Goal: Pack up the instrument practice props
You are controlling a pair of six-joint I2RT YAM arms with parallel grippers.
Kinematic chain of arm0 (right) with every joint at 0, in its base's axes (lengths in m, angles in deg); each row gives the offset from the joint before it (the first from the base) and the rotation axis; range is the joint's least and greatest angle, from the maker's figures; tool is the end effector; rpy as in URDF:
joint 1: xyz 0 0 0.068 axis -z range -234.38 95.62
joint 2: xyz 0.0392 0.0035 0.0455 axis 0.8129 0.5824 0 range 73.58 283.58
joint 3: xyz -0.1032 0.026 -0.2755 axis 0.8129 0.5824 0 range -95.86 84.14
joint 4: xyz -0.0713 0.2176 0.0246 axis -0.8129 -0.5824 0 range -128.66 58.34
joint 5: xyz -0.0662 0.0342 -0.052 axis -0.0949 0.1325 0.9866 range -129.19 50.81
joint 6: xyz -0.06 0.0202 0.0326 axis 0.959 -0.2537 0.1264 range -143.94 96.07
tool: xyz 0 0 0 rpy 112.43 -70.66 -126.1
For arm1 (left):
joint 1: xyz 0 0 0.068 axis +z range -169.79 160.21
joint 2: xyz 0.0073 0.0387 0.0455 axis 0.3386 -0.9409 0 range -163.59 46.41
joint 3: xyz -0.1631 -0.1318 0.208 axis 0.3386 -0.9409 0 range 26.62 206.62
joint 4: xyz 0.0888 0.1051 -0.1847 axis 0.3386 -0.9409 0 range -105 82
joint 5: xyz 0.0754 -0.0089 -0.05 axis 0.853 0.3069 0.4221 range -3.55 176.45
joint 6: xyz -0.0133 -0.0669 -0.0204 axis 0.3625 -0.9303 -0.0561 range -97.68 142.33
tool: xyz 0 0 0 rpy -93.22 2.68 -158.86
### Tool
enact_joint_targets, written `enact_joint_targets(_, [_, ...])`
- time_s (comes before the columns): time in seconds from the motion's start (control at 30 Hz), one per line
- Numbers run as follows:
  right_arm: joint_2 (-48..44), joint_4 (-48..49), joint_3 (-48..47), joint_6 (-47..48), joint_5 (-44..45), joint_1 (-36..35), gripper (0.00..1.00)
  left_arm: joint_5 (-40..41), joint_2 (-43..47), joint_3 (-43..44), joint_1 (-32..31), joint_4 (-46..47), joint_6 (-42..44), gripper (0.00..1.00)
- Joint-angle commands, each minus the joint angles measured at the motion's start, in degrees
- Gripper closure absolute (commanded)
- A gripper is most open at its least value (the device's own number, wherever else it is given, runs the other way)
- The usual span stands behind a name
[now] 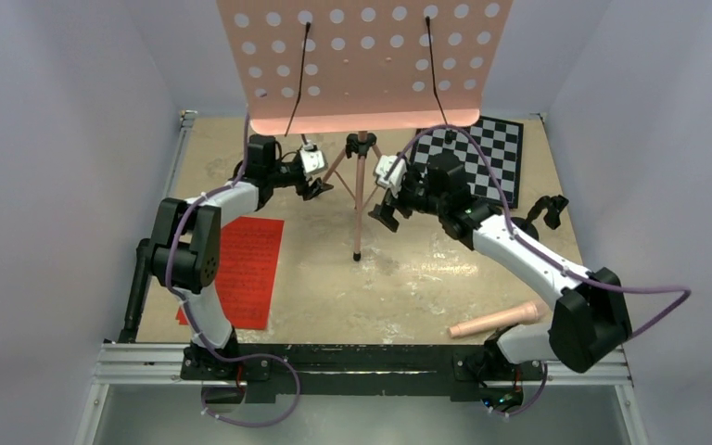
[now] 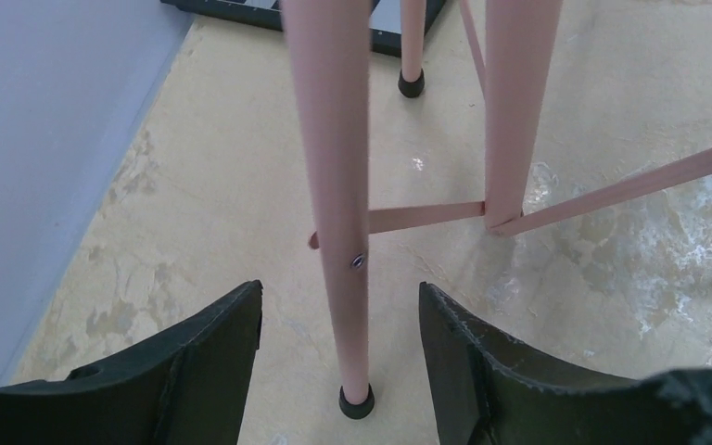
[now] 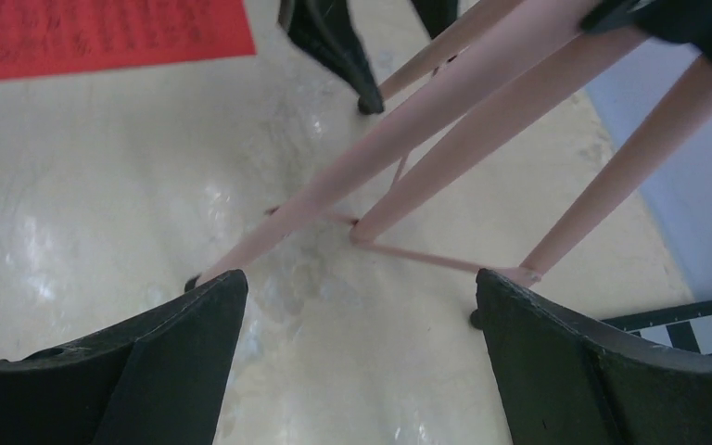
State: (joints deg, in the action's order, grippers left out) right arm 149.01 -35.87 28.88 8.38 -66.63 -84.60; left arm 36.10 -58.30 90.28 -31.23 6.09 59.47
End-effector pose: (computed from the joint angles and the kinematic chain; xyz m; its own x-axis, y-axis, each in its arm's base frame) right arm 0.2298 0.1651 0.3229 0.1312 -0.4725 -0.8715 -0.8747 0.3585 -0.3261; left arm 0.3743 -0.1216 0.2473 0.1284 0.3671 -0.9213 0.9054 0.3357 0.2599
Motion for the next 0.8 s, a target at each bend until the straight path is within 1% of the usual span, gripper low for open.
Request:
enact_joint_targets(0.0, [4.27, 11.51, -5.69, -15.85, 8.97, -1.26, 0.02, -1.21, -0.78, 2.44, -1.56, 2.07, 9.51, 0.36])
enact_joint_targets(0.07, [5.61, 13.06, -6.41, -17.60, 9.27, -2.10, 0.01, -1.21, -0.57, 2.75, -1.57, 0.63, 9.99, 0.41])
enact_joint_targets(0.17, [8.05, 13.83, -7.82, -18.77, 9.29, -2.93, 0.02, -1.10, -0.82, 3.85, -1.57, -3.53, 11.60, 0.53])
enact_joint_targets(0.27, [10.13, 14.57, -9.25, -19.52, 9.88, -2.95, 0.02, -0.91, -0.96, 3.48, -1.57, -4.75, 12.43, 0.59])
enact_joint_targets(0.4, [9.94, 14.37, -9.93, -20.66, 9.48, -2.94, 0.02, -0.72, -0.99, 4.62, -1.57, -7.62, 11.81, 0.76])
enact_joint_targets(0.53, [9.61, 13.08, -10.09, -24.19, 9.42, -3.00, 0.02, -0.72, -0.15, 4.90, -1.70, -10.13, 11.56, 0.82])
enact_joint_targets(0.6, [10.64, 12.83, -10.78, -25.80, 10.83, -3.03, 0.02, -0.63, 0.47, 5.04, -1.82, -12.10, 11.55, 0.88])
enact_joint_targets(0.67, [12.17, 12.51, -12.13, -26.37, 12.87, -3.00, 0.03, -0.16, 1.37, 4.80, -2.10, -14.90, 13.53, 0.95])
enact_joint_targets(0.73, [13.57, 12.26, -13.60, -26.56, 14.65, -2.89, 0.03, 0.71, 2.53, 3.63, -2.18, -16.49, 13.91, 1.00])
enact_joint_targets(0.77, [14.09, 12.09, -14.30, -26.48, 15.41, -2.77, 0.04, 0.97, 2.96, 3.67, -2.18, -17.79, 13.98, 1.00])
